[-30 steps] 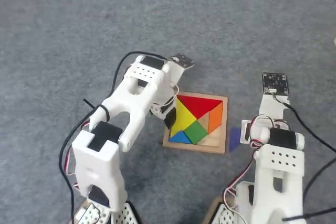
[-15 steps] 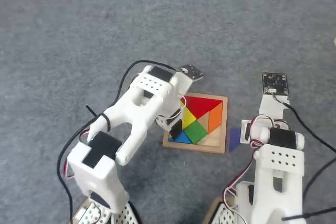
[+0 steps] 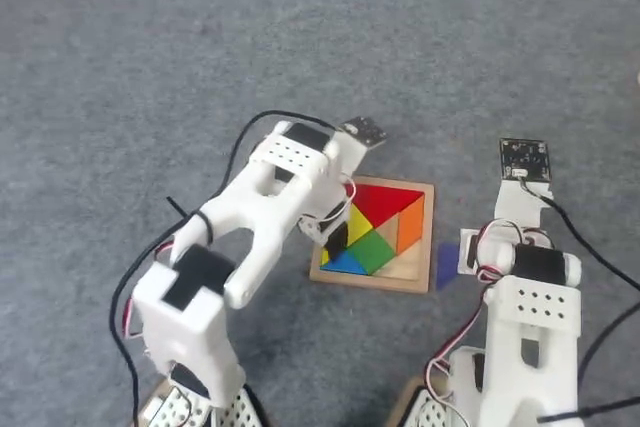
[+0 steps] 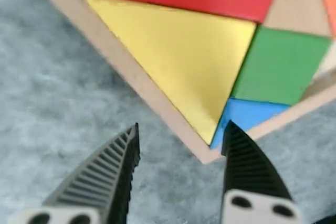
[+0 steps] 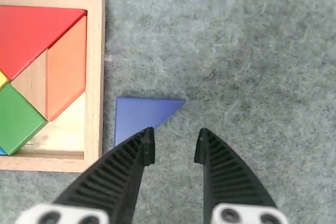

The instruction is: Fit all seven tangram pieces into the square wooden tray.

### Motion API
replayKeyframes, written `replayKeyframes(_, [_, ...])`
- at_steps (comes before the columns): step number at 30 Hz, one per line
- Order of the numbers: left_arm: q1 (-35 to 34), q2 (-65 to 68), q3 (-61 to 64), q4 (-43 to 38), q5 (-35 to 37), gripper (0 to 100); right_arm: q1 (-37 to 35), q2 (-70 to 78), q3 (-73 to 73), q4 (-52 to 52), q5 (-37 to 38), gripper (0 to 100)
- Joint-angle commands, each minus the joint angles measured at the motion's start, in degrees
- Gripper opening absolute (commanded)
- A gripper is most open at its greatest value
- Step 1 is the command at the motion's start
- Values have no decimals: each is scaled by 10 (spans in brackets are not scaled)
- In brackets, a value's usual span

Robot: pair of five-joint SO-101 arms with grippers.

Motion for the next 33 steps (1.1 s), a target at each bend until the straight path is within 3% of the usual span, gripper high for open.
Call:
replayKeyframes(1, [-11, -111, -10, 24, 24, 239, -6, -7, -2, -7, 9, 133])
replayKeyframes(4, [-46, -157, 3, 4, 57, 239, -3, -7, -2, -7, 11, 133])
replayKeyframes(9, [-120, -175, 109, -109, 93, 239, 1, -5, -26, -6, 62, 136])
replayKeyframes(14, [-167, -217, 194, -214, 106, 239, 71, 17, -135, 22, 98, 137])
replayKeyframes(21, [-219, -260, 258, -294, 135, 239, 93, 284, -350, 143, 230, 138])
replayKeyframes(26, [-237, -261, 255, -295, 128, 239, 15, 455, -331, 114, 140, 207])
replayKeyframes(29, [-237, -261, 256, -295, 127, 239, -53, 489, -303, 73, 79, 276])
replayKeyframes(33, [-236, -261, 257, -295, 127, 239, -116, 494, -281, 39, 48, 280])
